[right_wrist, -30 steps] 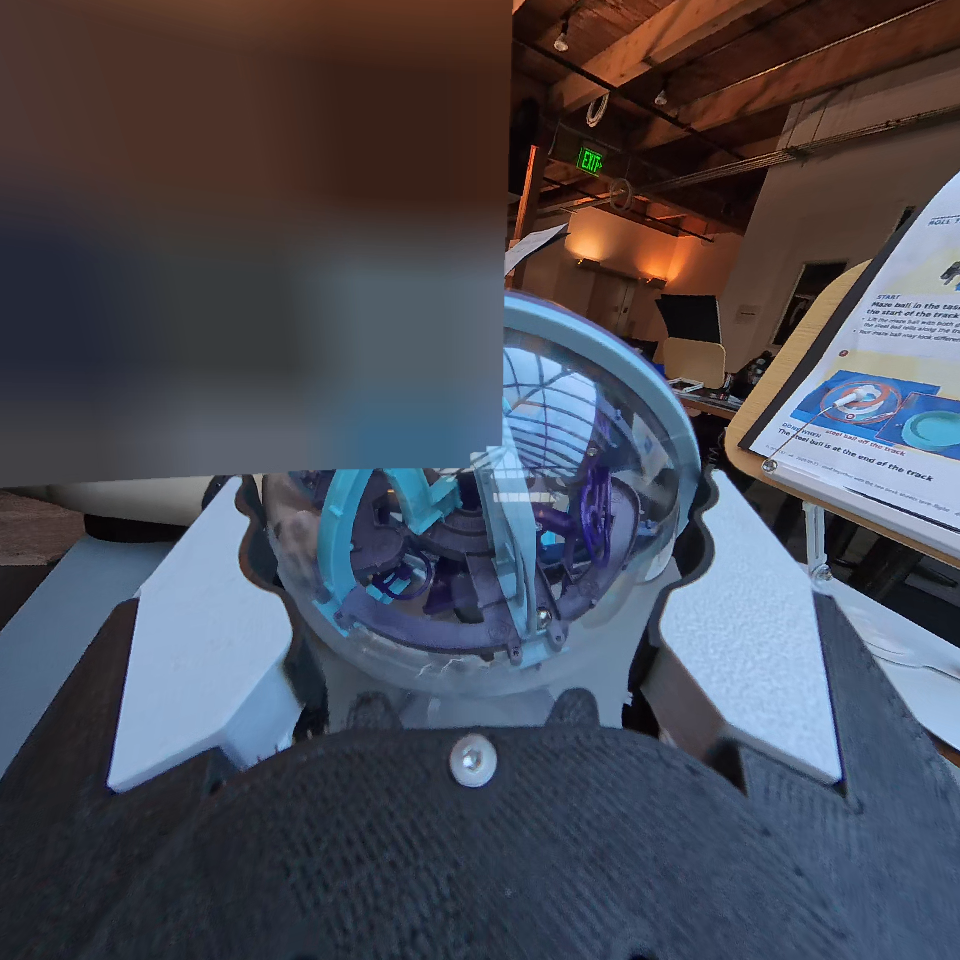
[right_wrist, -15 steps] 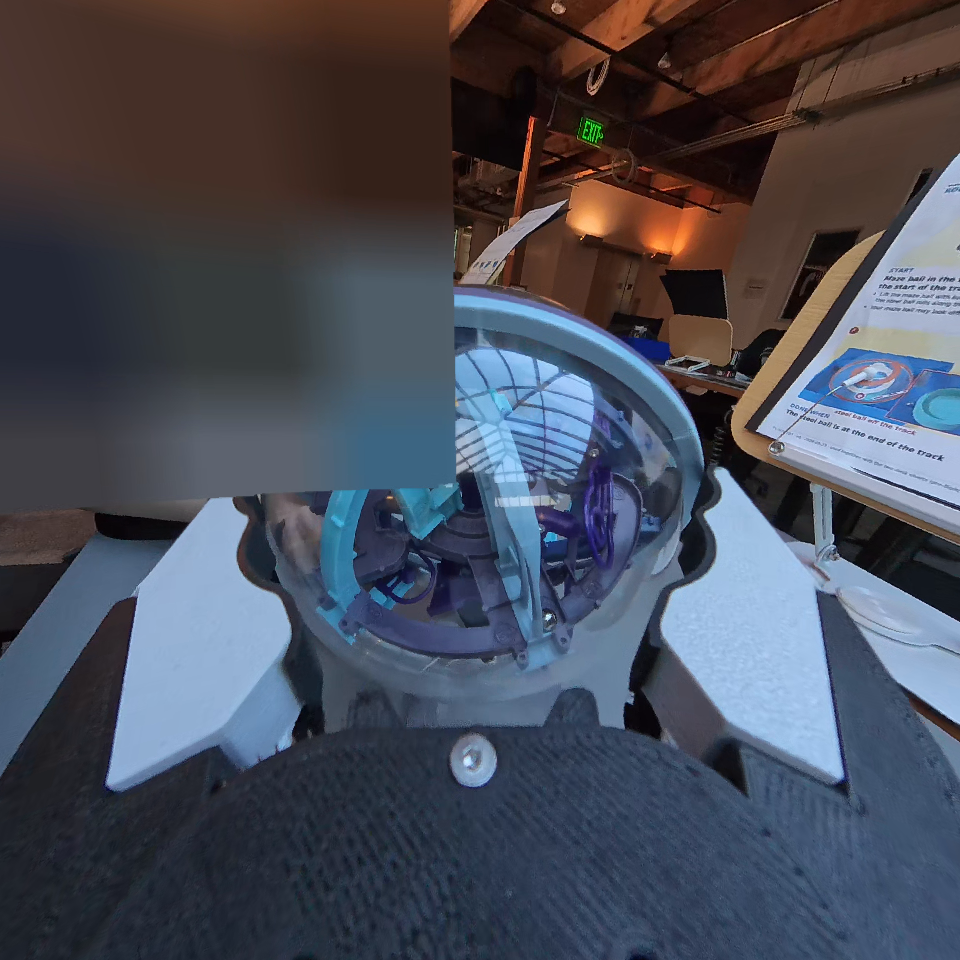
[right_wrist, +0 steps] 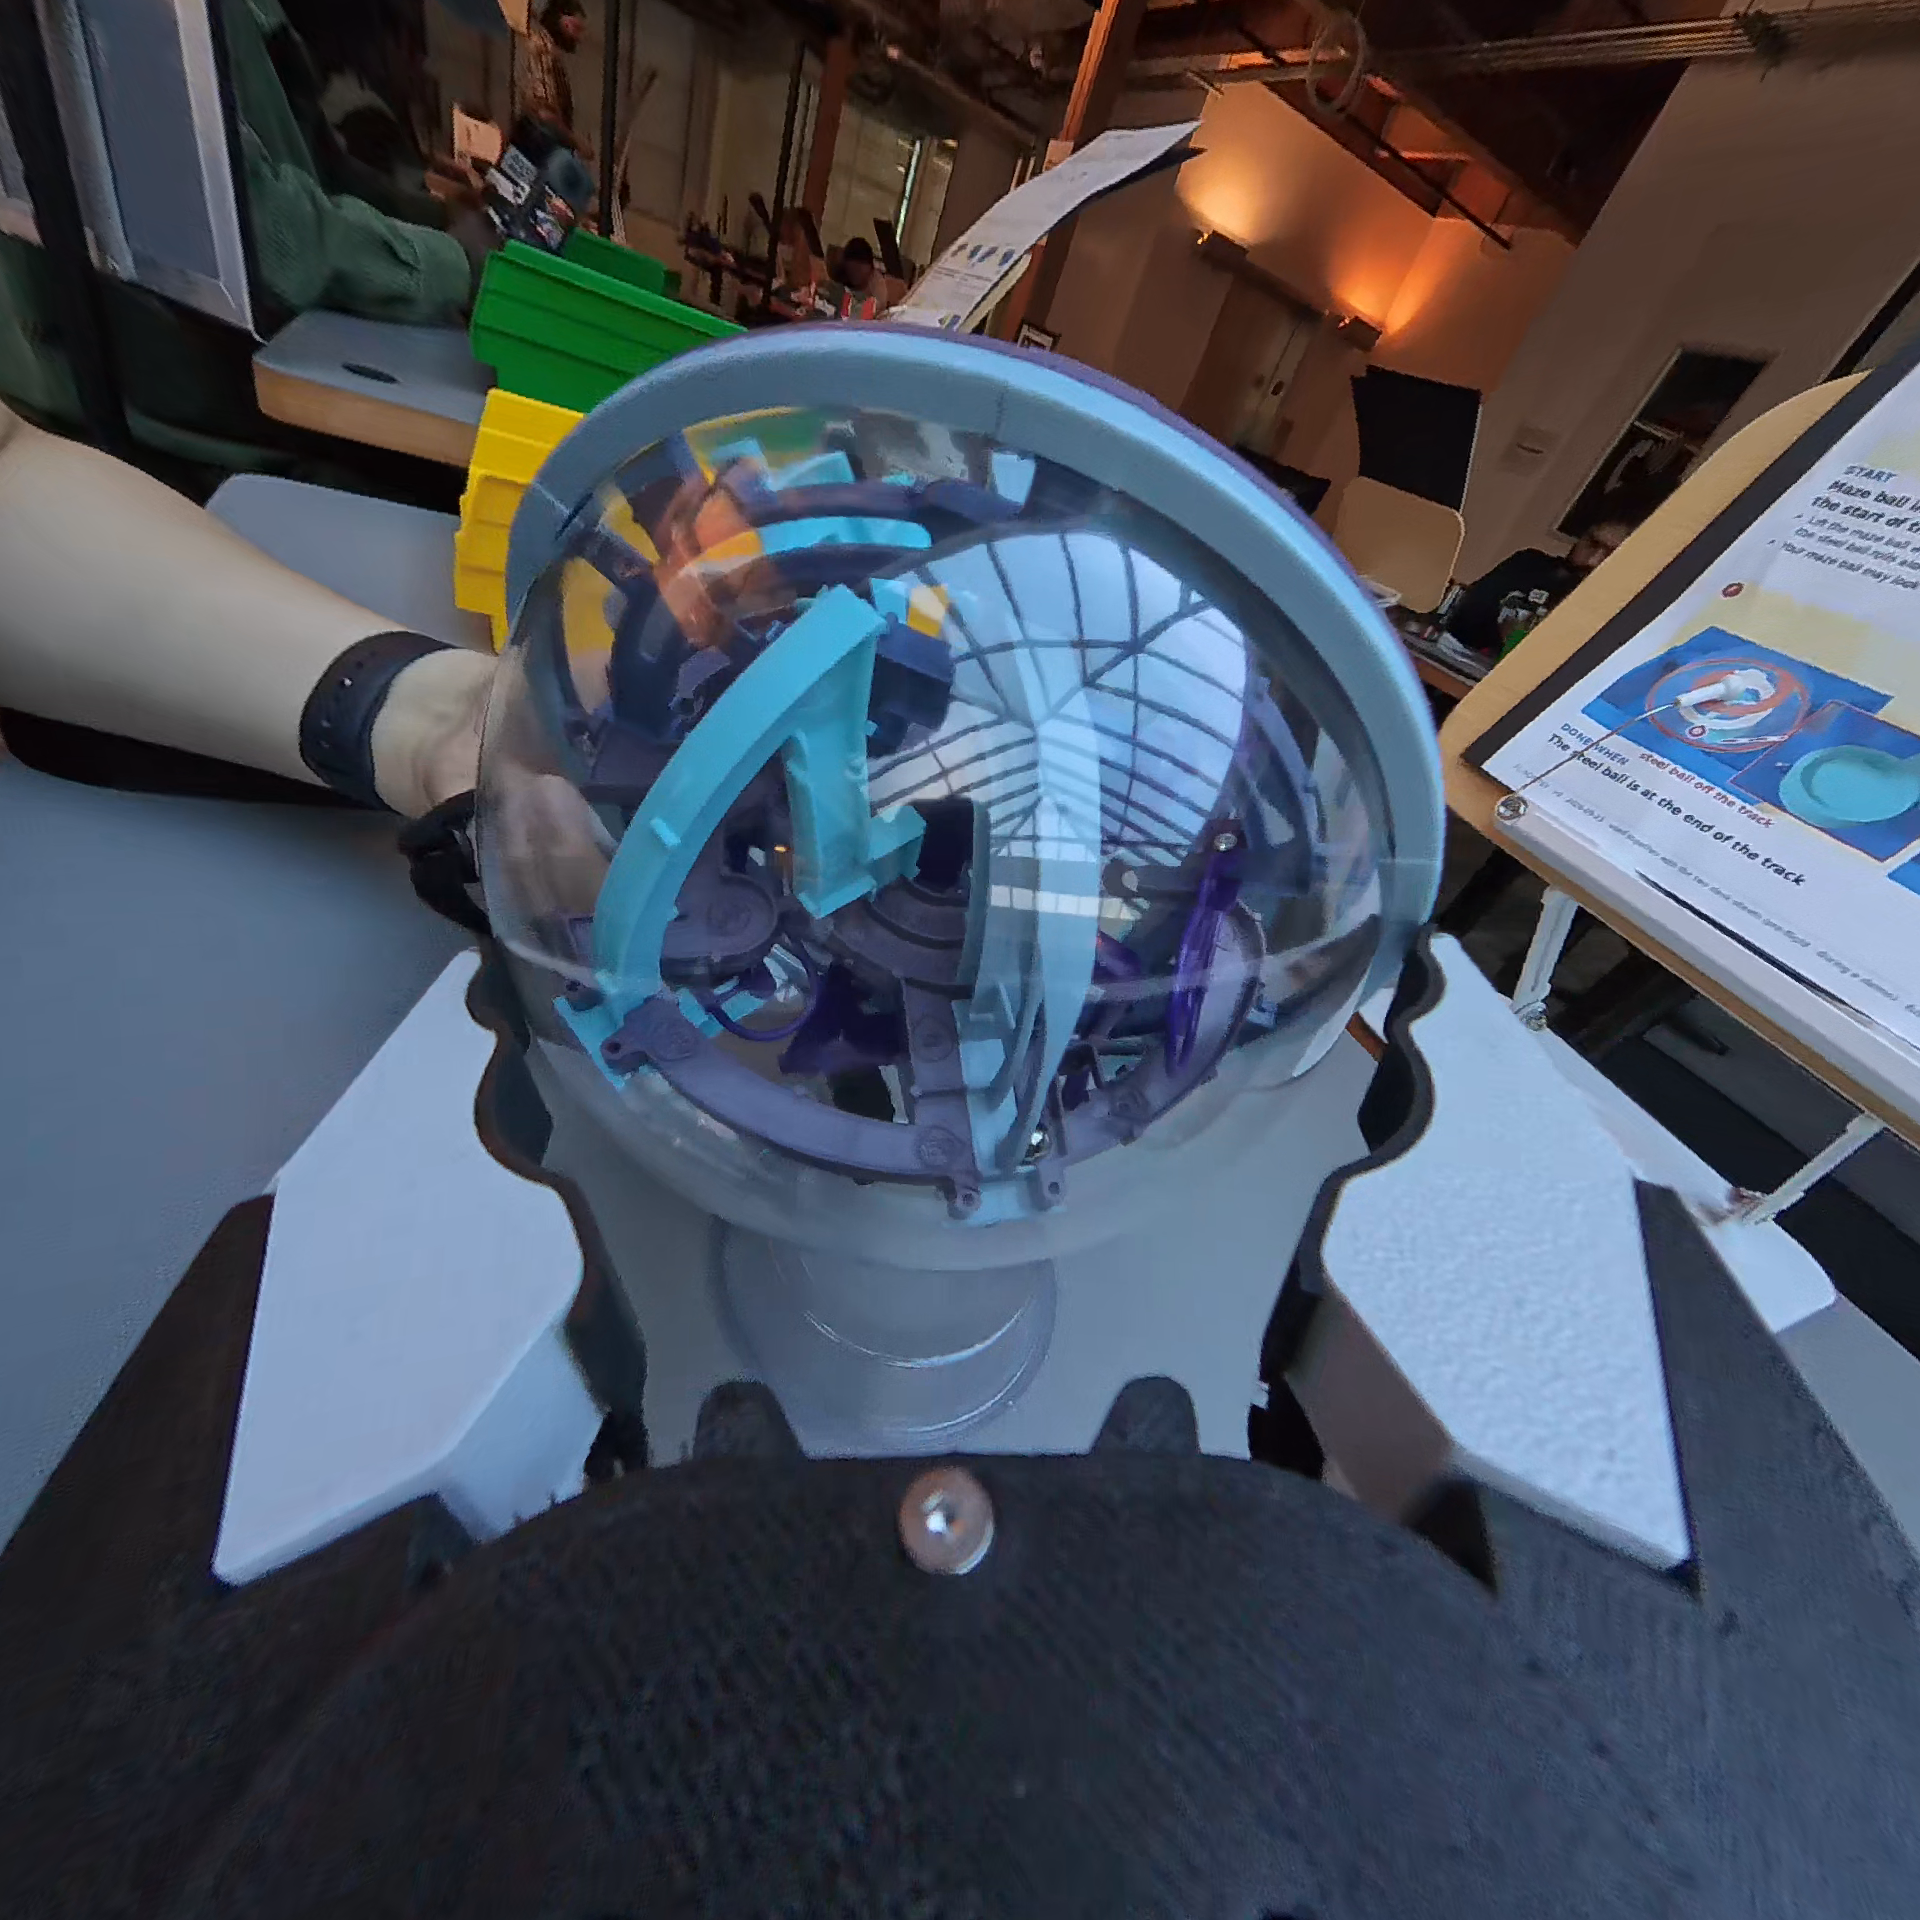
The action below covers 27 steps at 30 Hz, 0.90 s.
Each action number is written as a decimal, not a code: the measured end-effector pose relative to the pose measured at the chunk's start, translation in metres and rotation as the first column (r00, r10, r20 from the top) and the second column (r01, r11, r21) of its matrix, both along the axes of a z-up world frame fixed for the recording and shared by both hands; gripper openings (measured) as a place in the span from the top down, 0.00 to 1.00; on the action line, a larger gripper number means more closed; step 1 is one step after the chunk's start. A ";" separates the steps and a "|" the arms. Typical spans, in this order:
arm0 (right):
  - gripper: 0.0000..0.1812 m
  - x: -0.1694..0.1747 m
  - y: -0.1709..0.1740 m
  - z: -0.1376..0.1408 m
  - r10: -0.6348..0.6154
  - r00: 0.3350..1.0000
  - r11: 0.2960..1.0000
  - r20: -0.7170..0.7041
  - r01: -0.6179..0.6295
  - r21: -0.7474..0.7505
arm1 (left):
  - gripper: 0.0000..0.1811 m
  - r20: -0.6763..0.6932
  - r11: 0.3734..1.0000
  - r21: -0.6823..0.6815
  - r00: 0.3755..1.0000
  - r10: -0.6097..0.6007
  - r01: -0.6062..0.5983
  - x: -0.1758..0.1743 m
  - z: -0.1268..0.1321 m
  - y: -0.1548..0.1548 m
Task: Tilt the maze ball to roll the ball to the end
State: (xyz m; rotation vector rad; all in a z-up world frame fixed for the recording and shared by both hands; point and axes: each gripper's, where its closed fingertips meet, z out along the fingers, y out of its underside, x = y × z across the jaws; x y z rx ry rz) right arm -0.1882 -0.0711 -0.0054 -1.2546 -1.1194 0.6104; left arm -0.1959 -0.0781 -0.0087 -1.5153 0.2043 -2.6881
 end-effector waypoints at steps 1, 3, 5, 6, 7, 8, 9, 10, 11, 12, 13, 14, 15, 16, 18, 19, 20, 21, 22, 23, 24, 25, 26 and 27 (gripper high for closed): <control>0.12 0.000 0.001 -0.002 -0.009 1.000 1.000 0.008 0.009 0.011 | 0.12 -0.004 1.000 -0.002 1.000 0.007 -0.007 0.000 0.000 0.001; 0.12 -0.001 0.002 -0.003 -0.021 1.000 0.999 0.021 0.020 0.034 | 0.12 -0.015 1.000 0.008 1.000 0.020 -0.020 -0.001 -0.001 0.003; 0.12 -0.002 0.003 -0.001 -0.030 1.000 0.997 0.004 0.029 0.066 | 0.12 -0.016 0.999 0.011 0.999 0.037 -0.037 -0.002 0.001 0.005; 0.12 -0.003 0.003 0.001 -0.033 0.999 0.995 -0.010 0.033 0.092 | 0.12 -0.010 0.999 0.010 0.999 0.043 -0.043 -0.003 0.003 0.006; 0.12 -0.004 0.002 0.004 -0.033 0.999 0.993 -0.027 0.036 0.111 | 0.12 -0.005 0.999 0.007 0.999 0.048 -0.048 -0.003 0.005 0.006; 0.12 -0.004 0.002 0.007 -0.030 0.998 0.992 -0.052 0.036 0.118 | 0.12 -0.002 0.999 0.000 0.999 0.050 -0.050 -0.004 0.007 0.007; 0.12 -0.005 0.001 0.009 -0.024 0.997 0.993 -0.071 0.032 0.116 | 0.12 -0.001 0.999 -0.008 0.999 0.046 -0.046 -0.004 0.009 0.007; 0.12 -0.005 0.001 0.010 -0.021 0.997 0.993 -0.078 0.029 0.114 | 0.12 -0.002 0.999 -0.011 0.999 0.044 -0.044 -0.004 0.009 0.006; 0.12 -0.004 0.000 0.011 -0.017 0.997 0.993 -0.077 0.026 0.111 | 0.12 -0.007 0.999 -0.010 0.999 0.044 -0.044 -0.004 0.010 0.005; 0.12 -0.003 0.000 0.010 -0.015 0.997 0.994 -0.077 0.023 0.106 | 0.12 -0.015 0.999 -0.010 0.999 0.047 -0.047 -0.003 0.010 0.005; 0.12 -0.003 0.000 0.011 -0.014 0.997 0.994 -0.081 0.022 0.105 | 0.12 -0.021 0.999 -0.012 0.998 0.051 -0.051 -0.002 0.010 0.005; 0.12 -0.002 -0.001 0.012 -0.008 0.996 0.995 -0.087 0.017 0.101 | 0.12 -0.023 0.999 -0.012 0.998 0.051 -0.052 -0.002 0.011 0.004; 0.12 -0.001 -0.002 0.013 0.000 0.995 0.995 -0.098 0.009 0.096 | 0.12 -0.023 0.999 -0.014 0.999 0.047 -0.048 -0.001 0.012 0.003; 0.12 -0.001 -0.003 0.016 0.010 0.993 0.995 -0.114 0.001 0.097 | 0.13 -0.022 0.999 -0.013 0.999 0.045 -0.045 0.000 0.014 0.001; 0.12 0.000 -0.006 0.021 0.023 0.990 0.993 -0.139 -0.006 0.119 | 0.12 -0.023 0.999 0.002 0.999 0.047 -0.047 0.001 0.018 -0.001; 0.12 0.000 -0.006 0.022 0.021 0.990 0.992 -0.138 -0.003 0.123 | 0.12 -0.027 0.999 0.011 0.998 0.051 -0.050 0.001 0.020 -0.001; 0.12 0.000 -0.007 0.022 0.019 0.990 0.991 -0.137 0.000 0.132 | 0.12 -0.032 0.998 0.021 0.998 0.054 -0.054 0.001 0.021 -0.002; 0.12 0.000 -0.007 0.023 0.016 0.991 0.990 -0.136 0.003 0.140 | 0.12 -0.036 0.998 0.031 0.998 0.058 -0.057 0.001 0.021 -0.002; 0.12 0.000 -0.007 0.023 0.014 0.991 0.990 -0.137 0.006 0.143 | 0.12 -0.040 0.997 0.038 0.997 0.063 -0.061 0.001 0.022 -0.002; 0.12 0.000 -0.007 0.024 0.011 0.991 0.989 -0.135 0.009 0.148 | 0.12 -0.044 0.997 0.043 0.997 0.070 -0.068 0.001 0.023 -0.001; 0.13 0.001 -0.007 0.024 0.008 0.991 0.988 -0.133 0.013 0.152 | 0.12 -0.047 0.996 0.048 0.996 0.077 -0.075 0.001 0.023 -0.001; 0.12 0.001 -0.008 0.025 0.009 0.991 0.987 -0.136 0.014 0.160 | 0.12 -0.046 0.996 0.053 0.996 0.078 -0.076 0.001 0.024 -0.002; 0.12 0.001 -0.009 0.027 0.011 0.990 0.986 -0.143 0.013 0.167 | 0.12 -0.043 0.996 0.055 0.996 0.073 -0.070 0.001 0.025 -0.003; 0.12 0.001 -0.010 0.028 0.011 0.989 0.986 -0.149 0.014 0.166 | 0.12 -0.043 0.996 0.055 0.997 0.070 -0.067 0.001 0.027 -0.003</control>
